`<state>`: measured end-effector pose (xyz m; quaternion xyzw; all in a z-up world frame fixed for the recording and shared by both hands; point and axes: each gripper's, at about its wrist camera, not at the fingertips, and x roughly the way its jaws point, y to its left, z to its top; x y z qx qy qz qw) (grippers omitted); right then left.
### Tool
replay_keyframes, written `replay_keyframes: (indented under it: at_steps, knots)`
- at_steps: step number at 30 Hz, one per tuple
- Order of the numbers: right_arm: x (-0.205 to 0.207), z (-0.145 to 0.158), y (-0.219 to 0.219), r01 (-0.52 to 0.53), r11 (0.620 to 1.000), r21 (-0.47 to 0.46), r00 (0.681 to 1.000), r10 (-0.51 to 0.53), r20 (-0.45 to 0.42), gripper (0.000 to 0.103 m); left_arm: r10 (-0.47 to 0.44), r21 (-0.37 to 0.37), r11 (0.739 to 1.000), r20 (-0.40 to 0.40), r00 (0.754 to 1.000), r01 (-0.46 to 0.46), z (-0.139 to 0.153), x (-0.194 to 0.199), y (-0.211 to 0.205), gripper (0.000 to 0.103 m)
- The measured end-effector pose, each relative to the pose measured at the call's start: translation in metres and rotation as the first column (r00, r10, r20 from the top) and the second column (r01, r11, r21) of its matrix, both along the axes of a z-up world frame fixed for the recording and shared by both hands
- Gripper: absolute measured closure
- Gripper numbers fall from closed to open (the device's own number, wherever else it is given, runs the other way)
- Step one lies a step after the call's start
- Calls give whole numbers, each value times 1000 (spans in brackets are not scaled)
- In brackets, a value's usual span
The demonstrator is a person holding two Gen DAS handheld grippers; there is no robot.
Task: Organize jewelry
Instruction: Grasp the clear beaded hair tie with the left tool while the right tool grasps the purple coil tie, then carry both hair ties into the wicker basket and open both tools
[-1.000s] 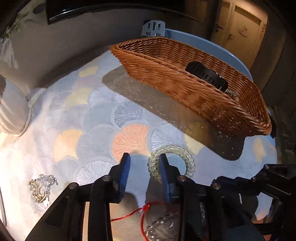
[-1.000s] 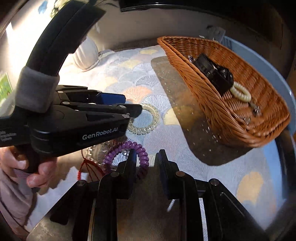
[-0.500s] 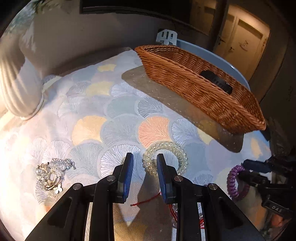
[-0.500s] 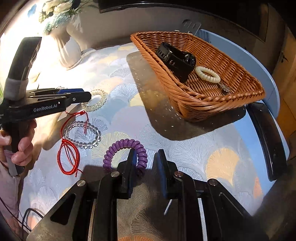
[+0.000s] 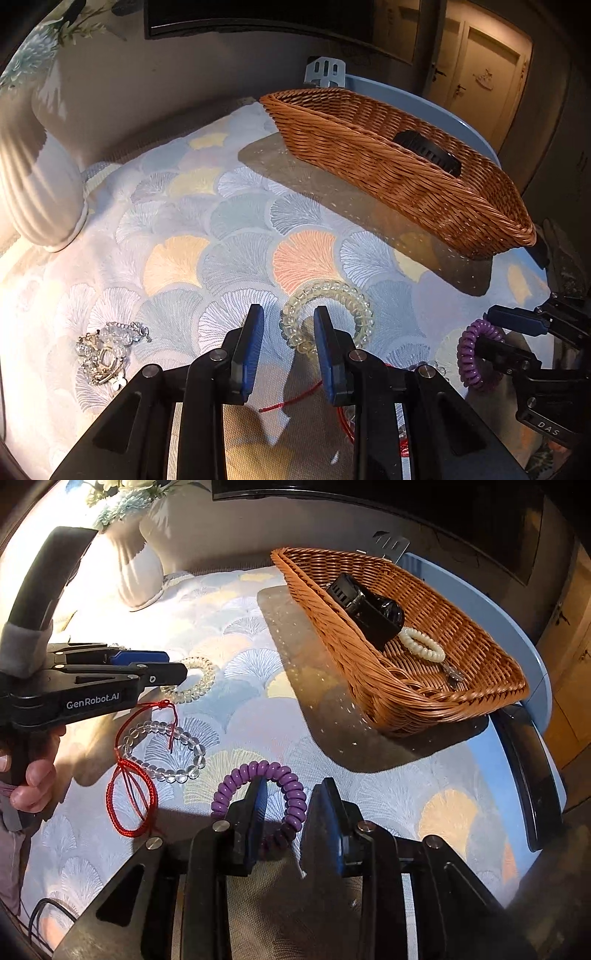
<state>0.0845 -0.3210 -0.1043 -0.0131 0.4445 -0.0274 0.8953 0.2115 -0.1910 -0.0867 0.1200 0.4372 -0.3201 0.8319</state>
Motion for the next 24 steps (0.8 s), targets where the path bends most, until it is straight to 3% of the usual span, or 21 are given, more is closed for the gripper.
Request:
replay_keyframes:
  at_steps: [4, 5, 7, 10, 15, 24]
  knots:
    - [0, 0, 0, -4, 1000, -2, 1000, 4, 2, 73, 0, 3, 1000, 7, 1000, 0, 0, -1, -1, 78]
    - [-1, 0, 2, -19, 1000, -3, 1000, 19, 3, 82, -2, 3, 1000, 9, 1000, 2, 0, -1, -1, 92]
    - [-4, 0, 7, -40, 999, -25, 999, 40, 7, 90, -13, -8, 1000, -4, 1000, 13, 0, -1, 0, 94]
    - [-8, 0, 14, -65, 996, -60, 998, 65, 7, 90, -21, -60, 998, -36, 999, 19, 2, 3, 6, 94]
    - [-18, 9, 2, -103, 991, 80, 995, 103, 14, 91, -41, -177, 984, -67, 997, 28, 15, 4, 16, 94]
    - [-36, 71, -52, -87, 977, 192, 984, 54, 170, 91, -54, -218, 974, 5, 999, 54, 66, -16, 2, 94]
